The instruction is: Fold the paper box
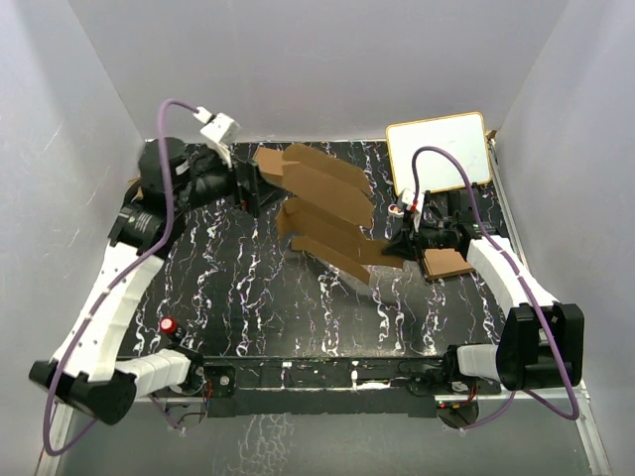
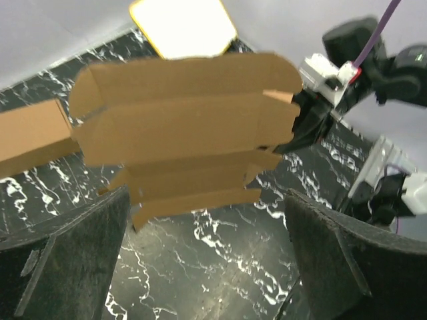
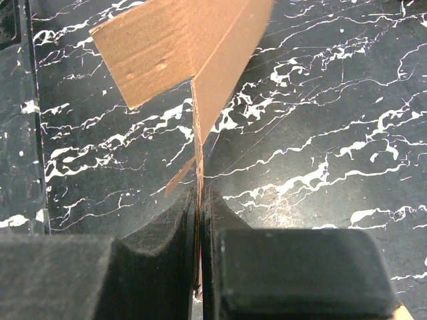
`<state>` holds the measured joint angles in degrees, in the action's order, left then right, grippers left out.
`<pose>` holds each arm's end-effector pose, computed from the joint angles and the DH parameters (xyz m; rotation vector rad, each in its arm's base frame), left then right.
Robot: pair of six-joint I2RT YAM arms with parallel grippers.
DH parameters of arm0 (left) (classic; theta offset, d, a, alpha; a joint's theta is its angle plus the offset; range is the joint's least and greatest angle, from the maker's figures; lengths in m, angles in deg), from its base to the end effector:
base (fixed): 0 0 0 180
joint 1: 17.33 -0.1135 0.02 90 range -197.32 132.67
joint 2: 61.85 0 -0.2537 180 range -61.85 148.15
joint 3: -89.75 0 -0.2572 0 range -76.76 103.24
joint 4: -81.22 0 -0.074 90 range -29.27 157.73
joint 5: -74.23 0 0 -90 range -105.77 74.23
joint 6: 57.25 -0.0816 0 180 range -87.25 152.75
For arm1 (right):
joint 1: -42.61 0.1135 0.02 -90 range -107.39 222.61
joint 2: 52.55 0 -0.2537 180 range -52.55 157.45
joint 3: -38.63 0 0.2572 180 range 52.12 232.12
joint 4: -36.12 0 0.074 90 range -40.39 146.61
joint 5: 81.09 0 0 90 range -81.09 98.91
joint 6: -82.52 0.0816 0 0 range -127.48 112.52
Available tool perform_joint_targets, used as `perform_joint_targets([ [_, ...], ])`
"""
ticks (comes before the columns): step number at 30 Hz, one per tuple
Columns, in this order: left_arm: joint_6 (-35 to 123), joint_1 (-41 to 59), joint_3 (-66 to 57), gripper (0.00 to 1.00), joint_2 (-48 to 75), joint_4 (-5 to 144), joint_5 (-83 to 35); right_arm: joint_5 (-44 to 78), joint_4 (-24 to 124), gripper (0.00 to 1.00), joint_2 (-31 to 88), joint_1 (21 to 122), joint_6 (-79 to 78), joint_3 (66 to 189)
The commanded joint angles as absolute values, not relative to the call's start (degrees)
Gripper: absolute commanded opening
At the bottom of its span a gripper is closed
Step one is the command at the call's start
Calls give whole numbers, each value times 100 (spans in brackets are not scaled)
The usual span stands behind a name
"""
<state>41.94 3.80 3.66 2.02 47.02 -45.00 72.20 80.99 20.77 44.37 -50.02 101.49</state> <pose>0.2428 -0.1366 0.4595 0.5699 1.6005 -0.8171 0.2607 0.0809 0.2188 -1.1349 1.7450 0.9586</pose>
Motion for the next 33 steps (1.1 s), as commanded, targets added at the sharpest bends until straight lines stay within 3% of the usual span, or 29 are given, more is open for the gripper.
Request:
perform_joint_targets([
  [1, 3271, 394, 623, 97, 493, 4238, -5397, 7451, 7973, 8, 1926, 4411, -5335, 10427],
  [12, 1281, 396, 416, 97, 720, 5081, -6295, 7551, 8284, 8, 1910, 4411, -5747, 10472],
  [23, 115, 370, 2586, 97, 2498, 3344, -7456, 7958, 9119, 8, 1762, 4415, -6863, 10515],
  [25, 61, 341, 2651, 93, 2634, 3340, -7378, 7988, 9224, 8, 1761, 4411, -6991, 10538],
  [33, 201, 180, 2773, 93, 3044, 3220, -7803, 8072, 9417, 8, 1718, 4424, -7242, 10569],
])
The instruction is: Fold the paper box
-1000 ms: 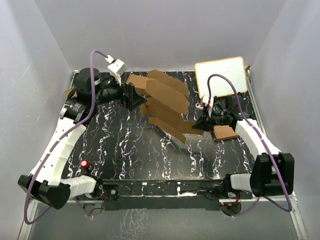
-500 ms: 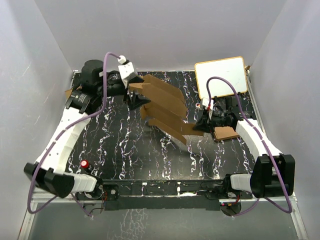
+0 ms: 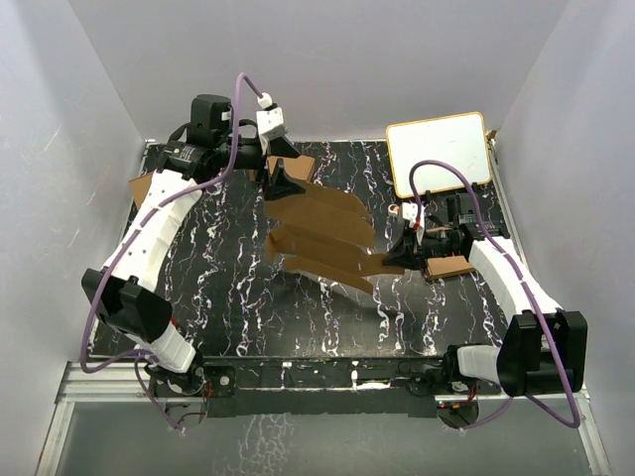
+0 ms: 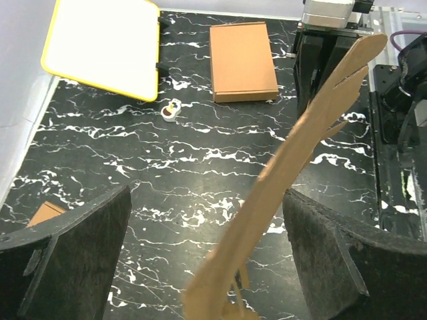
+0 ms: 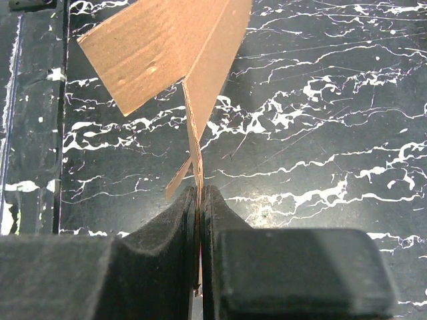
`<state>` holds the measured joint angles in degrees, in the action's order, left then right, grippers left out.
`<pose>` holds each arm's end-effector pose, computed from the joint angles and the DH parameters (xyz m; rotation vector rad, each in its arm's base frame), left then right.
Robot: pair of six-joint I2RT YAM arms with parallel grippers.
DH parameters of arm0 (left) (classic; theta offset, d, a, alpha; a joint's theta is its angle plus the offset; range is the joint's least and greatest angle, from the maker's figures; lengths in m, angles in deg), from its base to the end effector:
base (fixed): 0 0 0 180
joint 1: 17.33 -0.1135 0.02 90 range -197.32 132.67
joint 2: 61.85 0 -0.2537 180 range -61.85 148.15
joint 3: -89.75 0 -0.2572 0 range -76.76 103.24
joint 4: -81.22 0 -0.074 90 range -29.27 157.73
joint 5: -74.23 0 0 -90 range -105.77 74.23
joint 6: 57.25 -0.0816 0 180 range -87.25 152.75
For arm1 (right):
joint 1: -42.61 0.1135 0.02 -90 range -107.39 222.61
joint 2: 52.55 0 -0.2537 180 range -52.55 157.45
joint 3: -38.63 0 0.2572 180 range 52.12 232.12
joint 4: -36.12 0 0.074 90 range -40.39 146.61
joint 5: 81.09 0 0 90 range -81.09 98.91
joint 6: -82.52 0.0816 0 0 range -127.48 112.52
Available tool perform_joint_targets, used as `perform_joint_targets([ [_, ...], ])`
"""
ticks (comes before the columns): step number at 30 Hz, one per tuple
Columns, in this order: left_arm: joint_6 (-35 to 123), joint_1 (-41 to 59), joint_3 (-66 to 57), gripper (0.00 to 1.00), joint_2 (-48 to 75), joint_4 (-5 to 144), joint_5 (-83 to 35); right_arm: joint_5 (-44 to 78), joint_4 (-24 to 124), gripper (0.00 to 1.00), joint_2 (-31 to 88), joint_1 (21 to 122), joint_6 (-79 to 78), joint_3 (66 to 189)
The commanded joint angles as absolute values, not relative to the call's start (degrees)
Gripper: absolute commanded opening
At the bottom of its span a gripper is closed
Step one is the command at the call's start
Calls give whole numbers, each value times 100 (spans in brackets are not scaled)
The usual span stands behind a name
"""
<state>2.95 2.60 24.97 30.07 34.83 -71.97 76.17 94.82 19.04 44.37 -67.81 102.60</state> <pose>0.3290 -0.1914 0.4220 1.3077 1.3402 -0.8390 0.2348 0.0825 0.2235 -1.3009 1.6074 0.9782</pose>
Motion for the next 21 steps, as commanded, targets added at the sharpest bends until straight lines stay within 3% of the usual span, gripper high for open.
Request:
perform_joint_targets([
  [1, 181, 175, 2772, 92, 3069, 3130, -7868, 8072, 9425, 8, 1715, 4420, -7238, 10582],
  [6, 51, 31, 2431, 77, 2957, 2801, -8097, 8112, 9447, 8, 1726, 4425, -7232, 10612],
  [14, 628, -352, 1003, 65, 2146, 3787, -8645, 8184, 9461, 8, 1763, 4426, -7240, 10609],
  [21, 762, -350, 533, 52, 1984, 3987, -8765, 8152, 9426, 8, 1867, 4420, -7194, 10601],
])
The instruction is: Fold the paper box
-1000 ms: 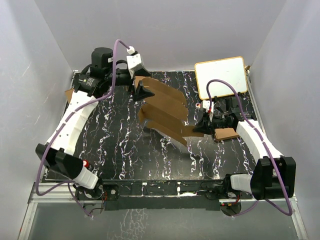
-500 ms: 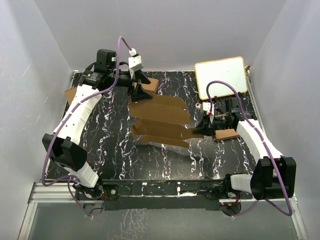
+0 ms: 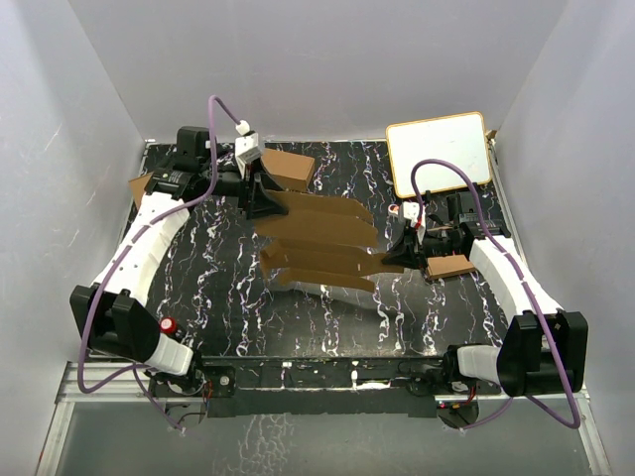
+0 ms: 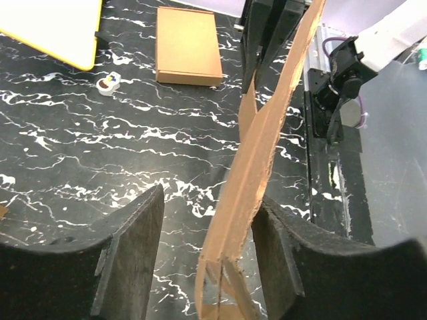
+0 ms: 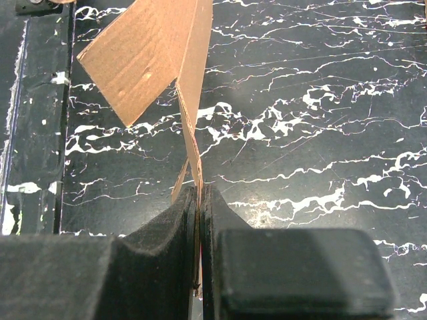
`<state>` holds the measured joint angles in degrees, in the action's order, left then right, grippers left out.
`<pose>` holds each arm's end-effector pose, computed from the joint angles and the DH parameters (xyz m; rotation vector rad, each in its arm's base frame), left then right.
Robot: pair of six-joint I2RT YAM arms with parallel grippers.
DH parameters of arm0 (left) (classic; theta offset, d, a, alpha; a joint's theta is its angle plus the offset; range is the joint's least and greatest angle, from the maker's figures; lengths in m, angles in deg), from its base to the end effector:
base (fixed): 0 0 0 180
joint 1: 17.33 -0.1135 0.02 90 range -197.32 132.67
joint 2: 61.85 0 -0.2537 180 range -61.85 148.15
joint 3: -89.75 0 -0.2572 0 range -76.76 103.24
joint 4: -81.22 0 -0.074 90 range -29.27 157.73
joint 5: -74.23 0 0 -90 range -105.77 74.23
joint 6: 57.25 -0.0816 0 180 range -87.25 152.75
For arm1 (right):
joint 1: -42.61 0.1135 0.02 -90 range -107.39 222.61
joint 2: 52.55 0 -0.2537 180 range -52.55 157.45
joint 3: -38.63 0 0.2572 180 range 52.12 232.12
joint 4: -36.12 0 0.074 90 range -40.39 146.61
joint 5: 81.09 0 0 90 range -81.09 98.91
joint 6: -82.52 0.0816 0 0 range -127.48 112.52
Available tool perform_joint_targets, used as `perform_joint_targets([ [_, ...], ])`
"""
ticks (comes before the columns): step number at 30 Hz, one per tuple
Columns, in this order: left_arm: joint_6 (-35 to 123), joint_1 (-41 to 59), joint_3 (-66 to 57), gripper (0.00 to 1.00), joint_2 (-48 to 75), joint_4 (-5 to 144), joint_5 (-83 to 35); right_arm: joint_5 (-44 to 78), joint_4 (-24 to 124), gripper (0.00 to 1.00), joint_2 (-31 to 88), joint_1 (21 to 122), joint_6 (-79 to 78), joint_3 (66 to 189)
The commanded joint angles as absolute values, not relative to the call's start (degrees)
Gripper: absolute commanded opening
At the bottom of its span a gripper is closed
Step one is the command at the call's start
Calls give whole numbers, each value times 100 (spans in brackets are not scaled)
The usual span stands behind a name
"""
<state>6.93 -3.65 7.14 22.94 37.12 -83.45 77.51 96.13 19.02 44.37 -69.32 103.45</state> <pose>0.3101 -0.1532 0.3674 1.2360 1.4559 -1.0861 0.2337 0.0832 0.2286 -1.3103 1.5735 0.9887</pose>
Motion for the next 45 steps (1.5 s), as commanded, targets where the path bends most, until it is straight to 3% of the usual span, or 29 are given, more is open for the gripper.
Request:
perform_joint_targets([
  [1, 802, -347, 477, 49, 1966, 4034, -8792, 8151, 9426, 8, 1887, 4420, -7186, 10600],
  [3, 835, -347, 371, 44, 1926, 4102, -8827, 8150, 9418, 8, 1907, 4423, -7189, 10600],
  [9, 716, -358, 133, 41, 1826, 4076, -8764, 8159, 9397, 8, 1977, 4421, -7121, 10611],
  [17, 825, -358, -61, 21, 1785, 4310, -8873, 8159, 9399, 8, 2038, 4425, -7120, 10612],
  [21, 856, -361, -77, 0, 1782, 4355, -8913, 8161, 9399, 8, 2081, 4421, -7107, 10629],
  [28, 1552, -361, -459, 0, 1416, 5119, -8400, 8028, 8999, 11, 2165, 4414, -6500, 10629],
  [31, 2554, -370, -844, 0, 1205, 5890, -8130, 7986, 8917, 22, 2195, 4395, -6351, 10622],
  [37, 3930, -367, -1898, 0, 838, 6994, -7505, 8021, 8685, 52, 2287, 4376, -6079, 10486],
  [41, 3997, -370, -2523, 0, 546, 7480, -7183, 7887, 8298, 63, 2435, 4370, -5643, 10411],
  [45, 3986, -370, -2998, 0, 123, 7944, -6786, 7910, 7893, 69, 2550, 4192, -5133, 10372],
])
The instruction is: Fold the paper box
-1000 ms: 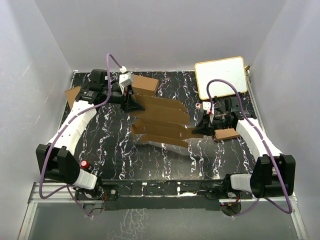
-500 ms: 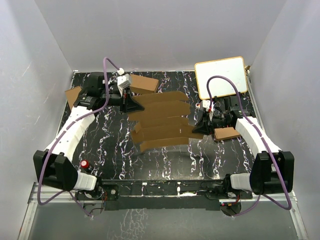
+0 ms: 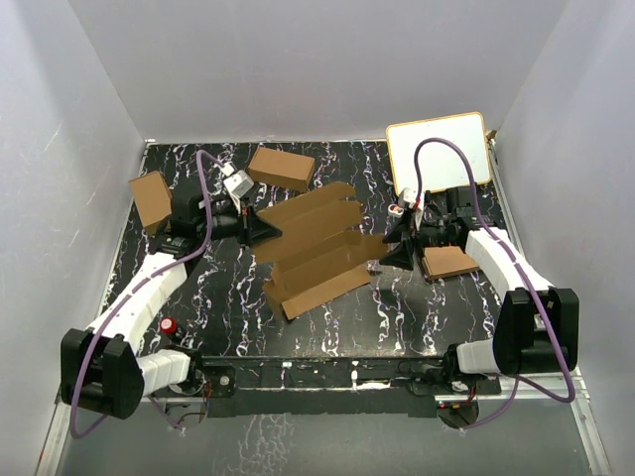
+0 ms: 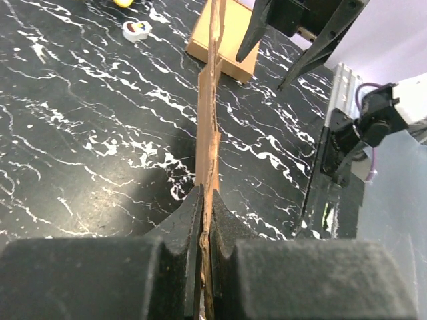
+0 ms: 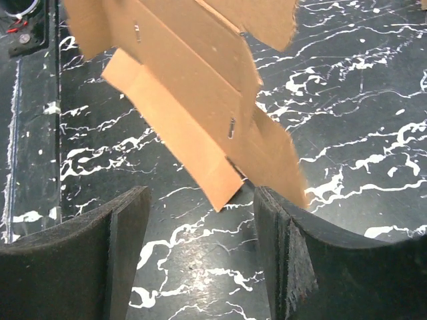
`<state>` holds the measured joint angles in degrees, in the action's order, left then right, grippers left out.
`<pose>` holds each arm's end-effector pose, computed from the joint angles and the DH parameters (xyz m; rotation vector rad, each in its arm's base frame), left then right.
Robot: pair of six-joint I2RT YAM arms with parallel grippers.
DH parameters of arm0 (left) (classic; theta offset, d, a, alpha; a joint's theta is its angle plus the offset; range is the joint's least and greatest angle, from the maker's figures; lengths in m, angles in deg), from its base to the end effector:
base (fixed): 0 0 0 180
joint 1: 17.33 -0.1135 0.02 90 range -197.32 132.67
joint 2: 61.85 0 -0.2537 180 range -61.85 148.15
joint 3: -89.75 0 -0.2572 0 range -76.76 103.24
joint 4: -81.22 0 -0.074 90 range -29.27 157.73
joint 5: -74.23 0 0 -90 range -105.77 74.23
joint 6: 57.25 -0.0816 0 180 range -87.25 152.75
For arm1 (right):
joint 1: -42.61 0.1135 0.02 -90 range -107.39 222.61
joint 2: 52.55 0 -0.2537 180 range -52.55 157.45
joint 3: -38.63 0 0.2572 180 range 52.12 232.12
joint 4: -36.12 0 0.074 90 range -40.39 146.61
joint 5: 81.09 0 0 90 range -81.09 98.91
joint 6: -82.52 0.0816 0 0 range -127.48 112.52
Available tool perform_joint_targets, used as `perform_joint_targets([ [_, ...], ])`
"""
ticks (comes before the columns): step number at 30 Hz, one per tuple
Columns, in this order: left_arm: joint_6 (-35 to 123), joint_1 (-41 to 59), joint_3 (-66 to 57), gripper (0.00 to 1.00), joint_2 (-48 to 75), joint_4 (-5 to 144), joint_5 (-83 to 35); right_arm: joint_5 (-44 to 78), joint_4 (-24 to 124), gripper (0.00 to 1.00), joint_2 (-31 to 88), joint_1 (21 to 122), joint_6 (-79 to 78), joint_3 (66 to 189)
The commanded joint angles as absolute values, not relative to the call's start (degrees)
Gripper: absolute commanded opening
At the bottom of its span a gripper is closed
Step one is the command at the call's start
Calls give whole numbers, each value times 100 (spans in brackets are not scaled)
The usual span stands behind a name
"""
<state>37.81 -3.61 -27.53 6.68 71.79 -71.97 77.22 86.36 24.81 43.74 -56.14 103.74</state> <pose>0.2736 -0.1366 0.2922 0.8294 1.6619 -1.1204 0.2624 0.0810 0.2141 -1.1624 1.7024 1.0621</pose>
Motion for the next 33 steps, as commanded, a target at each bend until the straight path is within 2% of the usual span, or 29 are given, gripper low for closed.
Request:
perform_joint_targets([
  [1, 3987, -370, -3073, 0, 43, 7994, -6665, 8017, 7859, 69, 2566, 4042, -5065, 10378],
  [6, 3930, -370, -3352, 0, -49, 8139, -6667, 8421, 7276, 69, 2312, 3671, -4707, 10115],
  [10, 3979, -370, -3513, 0, 44, 8424, -6942, 8146, 5297, 68, 1996, 3733, -3288, 9566],
  [12, 4063, -372, -3569, 0, 80, 8622, -7179, 7860, 4418, 58, 1970, 3825, -2533, 9568],
  [15, 4098, -370, -3690, 0, 39, 8824, -7460, 7818, 3840, 34, 2303, 3831, -1685, 10022],
  [18, 4221, -370, -3820, 0, -79, 9086, -7646, 7829, 3823, 27, 2665, 3845, -1243, 10265],
  [22, 4775, -370, -4055, 0, -68, 9922, -7911, 7885, 3392, 27, 2636, 3934, -1160, 9752],
  [33, 5247, -366, -4212, 0, 133, 10536, -8149, 8434, 3118, 29, 2380, 4139, -1217, 9293],
])
